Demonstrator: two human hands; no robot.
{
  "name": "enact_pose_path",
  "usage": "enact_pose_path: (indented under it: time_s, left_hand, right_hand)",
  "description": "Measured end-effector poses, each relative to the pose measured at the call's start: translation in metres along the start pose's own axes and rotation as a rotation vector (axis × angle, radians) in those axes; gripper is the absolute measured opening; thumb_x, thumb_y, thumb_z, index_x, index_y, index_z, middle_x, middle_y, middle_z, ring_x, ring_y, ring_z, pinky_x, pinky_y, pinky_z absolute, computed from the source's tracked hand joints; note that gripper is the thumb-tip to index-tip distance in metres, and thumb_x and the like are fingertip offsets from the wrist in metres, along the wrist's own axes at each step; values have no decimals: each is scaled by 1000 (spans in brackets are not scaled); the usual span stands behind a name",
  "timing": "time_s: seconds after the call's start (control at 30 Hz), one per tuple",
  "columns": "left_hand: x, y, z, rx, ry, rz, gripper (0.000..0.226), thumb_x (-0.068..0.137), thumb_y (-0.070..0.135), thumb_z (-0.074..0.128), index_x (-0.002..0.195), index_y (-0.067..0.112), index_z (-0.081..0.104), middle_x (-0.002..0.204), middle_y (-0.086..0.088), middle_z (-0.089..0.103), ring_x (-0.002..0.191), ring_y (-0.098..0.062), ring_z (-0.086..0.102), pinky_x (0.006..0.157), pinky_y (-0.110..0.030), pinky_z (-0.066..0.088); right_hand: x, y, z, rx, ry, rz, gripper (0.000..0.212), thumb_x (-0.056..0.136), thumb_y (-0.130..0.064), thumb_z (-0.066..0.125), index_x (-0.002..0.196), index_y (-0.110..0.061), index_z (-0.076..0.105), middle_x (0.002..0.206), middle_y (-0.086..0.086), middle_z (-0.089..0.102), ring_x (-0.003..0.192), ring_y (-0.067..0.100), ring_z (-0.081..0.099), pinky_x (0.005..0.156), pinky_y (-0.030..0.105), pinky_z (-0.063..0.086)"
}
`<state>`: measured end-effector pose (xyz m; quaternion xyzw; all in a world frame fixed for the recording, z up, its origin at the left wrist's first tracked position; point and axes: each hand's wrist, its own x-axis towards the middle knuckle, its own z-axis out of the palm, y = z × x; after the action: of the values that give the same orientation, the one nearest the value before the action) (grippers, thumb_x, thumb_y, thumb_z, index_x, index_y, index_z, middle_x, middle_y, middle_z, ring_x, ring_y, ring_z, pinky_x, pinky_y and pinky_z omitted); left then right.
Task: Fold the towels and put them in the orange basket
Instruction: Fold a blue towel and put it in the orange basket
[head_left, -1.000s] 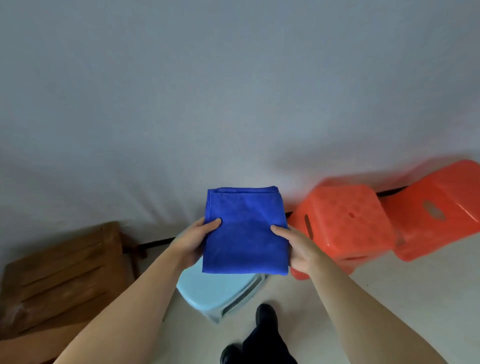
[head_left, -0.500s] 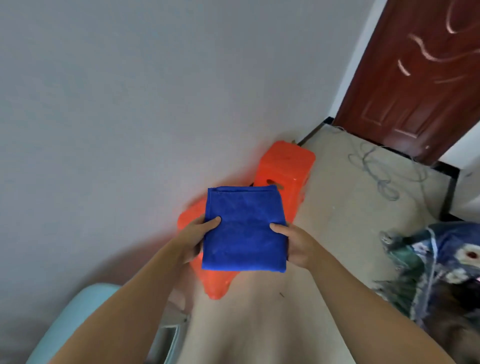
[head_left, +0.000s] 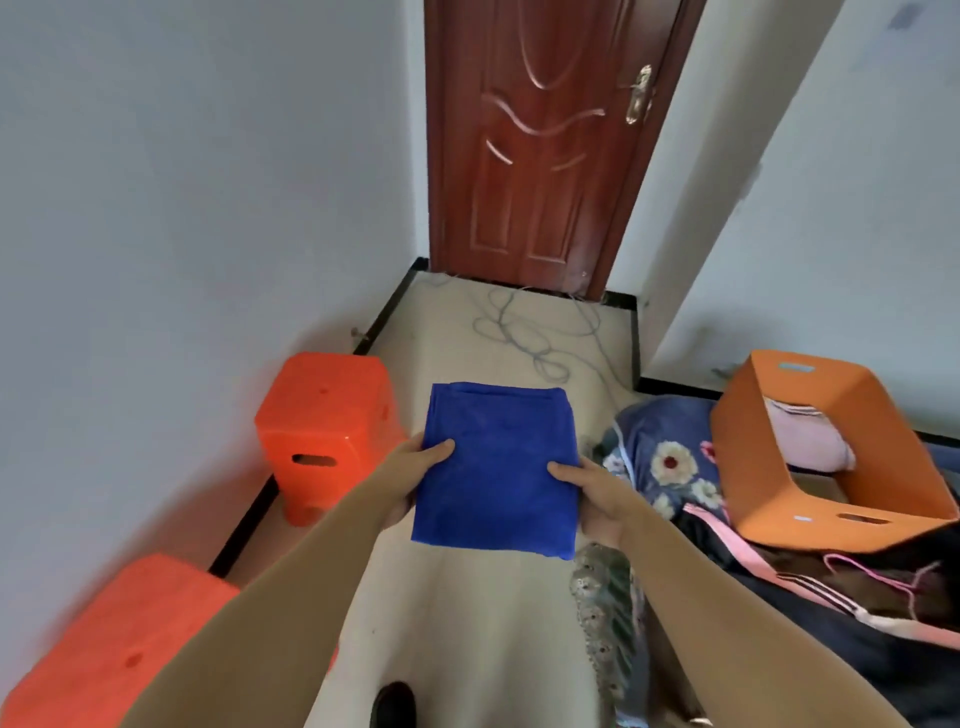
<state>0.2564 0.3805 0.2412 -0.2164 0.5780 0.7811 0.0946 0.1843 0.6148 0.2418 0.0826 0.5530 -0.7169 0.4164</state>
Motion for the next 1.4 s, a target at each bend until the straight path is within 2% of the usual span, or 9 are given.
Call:
enact_pose_path:
  time_s: [0.23,0.4,0.6,0.77,0.93,1.07,1.13,1.23,1.4]
  left_hand:
    - [156,77,82,167,-291,-4,21,95,18,54,114,20,61,114,2,70,106,-17,65,88,-32,52]
    - [254,119,165,330,-470,-60,26,96,24,53,121,20,59,118,0,69,110,-19,64,95,-37,50]
    - [330,108,304,574,-547,-12,25,99,23,48,121,16,56,105,0,67,93,-20,64,85,-35,52]
    - [375,86,425,697,-677,13,30,99,21,47,126,11,55,117,-5,63,97,-22,61,80,-29,52]
    - [404,64,517,961,-907,-23,28,93,20,56,121,18,58,126,-5,63,109,-20,59,96,-36,47]
    - [430,25,575,1171,-1028,-23,43,92,12,51,133,24,46,124,5,55,112,-18,51,93,-33,42]
    - [445,-1,593,1267,-1047,8,55,89,14,53,141,23,37,134,8,47,123,-20,46,103,-33,38]
    - [467,-53,614,1385,-1072,-11,52,93,10,49,143,16,35,136,2,43,129,-26,41,96,-24,32]
    - [502,-139,629,1508,-1050,-68,51,94,23,48,142,21,33,139,-6,44,112,-28,48,93,-37,43]
  right_hand:
    - [51,-88,-79,163,169,-184,34,88,-10,59,121,-17,59,117,5,67,108,29,64,84,45,55]
    - [63,-132,-135,331,351,-290,35,88,-11,61,122,-17,58,126,6,62,113,29,60,78,42,56]
    - [52,-150,-225,535,573,-428,33,90,-7,58,121,-17,58,124,8,63,114,31,59,87,45,51]
    - [30,-161,-314,648,733,-508,32,92,-4,52,122,-16,57,116,6,66,105,26,61,82,40,51]
    - [18,-168,-386,717,938,-511,35,93,-3,50,125,-15,54,113,6,64,100,24,61,77,37,49]
    - [31,-153,-434,738,1182,-399,31,93,-1,49,119,-17,55,116,10,62,104,29,58,91,44,48]
    - [47,-143,-453,687,1324,-272,28,92,-3,49,114,-19,54,118,11,60,105,31,56,97,47,46]
    - [73,-127,-476,529,1543,-44,30,92,-8,48,121,-13,51,116,11,60,108,33,56,95,40,45]
    - [119,-94,-510,619,1748,196,42,96,-8,42,138,-7,38,136,17,50,124,36,48,102,35,36]
